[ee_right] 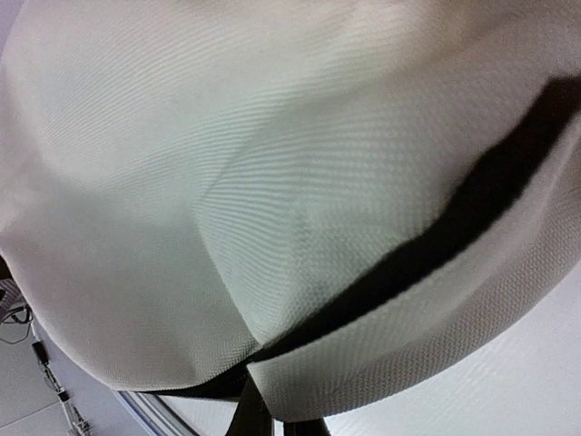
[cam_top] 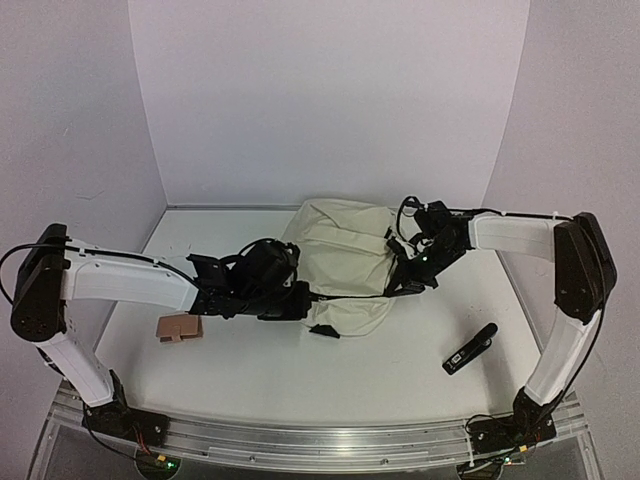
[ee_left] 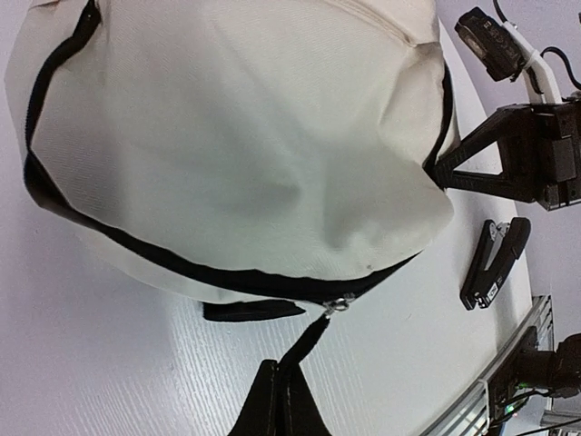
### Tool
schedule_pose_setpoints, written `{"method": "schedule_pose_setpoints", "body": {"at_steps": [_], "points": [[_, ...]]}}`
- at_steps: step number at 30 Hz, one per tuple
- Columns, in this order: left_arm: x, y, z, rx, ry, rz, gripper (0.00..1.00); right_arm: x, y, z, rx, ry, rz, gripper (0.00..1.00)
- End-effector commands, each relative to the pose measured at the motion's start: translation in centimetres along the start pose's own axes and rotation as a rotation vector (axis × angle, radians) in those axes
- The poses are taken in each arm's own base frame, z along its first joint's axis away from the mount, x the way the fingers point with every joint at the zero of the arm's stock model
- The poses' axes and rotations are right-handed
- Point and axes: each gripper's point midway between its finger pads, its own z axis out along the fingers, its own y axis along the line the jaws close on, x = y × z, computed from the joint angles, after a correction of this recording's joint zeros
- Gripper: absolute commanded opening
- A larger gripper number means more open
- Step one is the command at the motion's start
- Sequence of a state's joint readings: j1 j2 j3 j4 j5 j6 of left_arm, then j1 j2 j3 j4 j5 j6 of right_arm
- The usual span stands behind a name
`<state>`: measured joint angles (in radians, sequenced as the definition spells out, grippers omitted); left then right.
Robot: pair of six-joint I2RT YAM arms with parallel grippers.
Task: Pack the student bag
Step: Zip the student bag at the center of the board.
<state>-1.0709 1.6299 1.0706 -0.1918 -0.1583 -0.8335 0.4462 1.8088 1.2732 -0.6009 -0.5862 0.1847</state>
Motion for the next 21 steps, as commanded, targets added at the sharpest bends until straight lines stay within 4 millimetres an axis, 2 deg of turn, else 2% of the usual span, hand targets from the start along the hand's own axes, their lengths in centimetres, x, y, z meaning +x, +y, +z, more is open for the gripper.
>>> {"method": "schedule_pose_setpoints", "body": {"at_steps": [1,7,10,12,16,17,21], "points": [[-1.3,1.6,-1.9,-0.063,-0.043,0.024,0.0,-0.7,-5.4,-2.3,0.227,-0.02,-0.032,0.0],[-1.3,2.2,-2.6,-0.071,-0.053,0.019,0.0,-2.7,-8.1,-3.4,0.328,-0.041,-0.11,0.0],[-0.9,1.3,-2.7,-0.024,-0.039,0.047,0.0,-4.3,-9.3,-4.0,0.357,-0.063,-0.124,0.0],[-0.2,-0.3,-2.6,0.051,-0.011,0.083,0.0,-5.4,-8.7,-4.5,0.335,-0.087,-0.142,0.0],[0.7,-3.6,-1.3,0.133,0.036,0.154,0.0,-5.9,-4.5,-5.3,0.146,-0.12,-0.158,0.02],[0.9,-4.1,-0.6,0.141,0.046,0.158,0.0,-5.6,-3.3,-5.6,0.09,-0.122,-0.161,0.09],[0.8,-5.2,0.7,0.168,0.057,0.161,0.0,-4.0,0.0,-7.5,-0.029,-0.119,-0.236,0.53]]}}
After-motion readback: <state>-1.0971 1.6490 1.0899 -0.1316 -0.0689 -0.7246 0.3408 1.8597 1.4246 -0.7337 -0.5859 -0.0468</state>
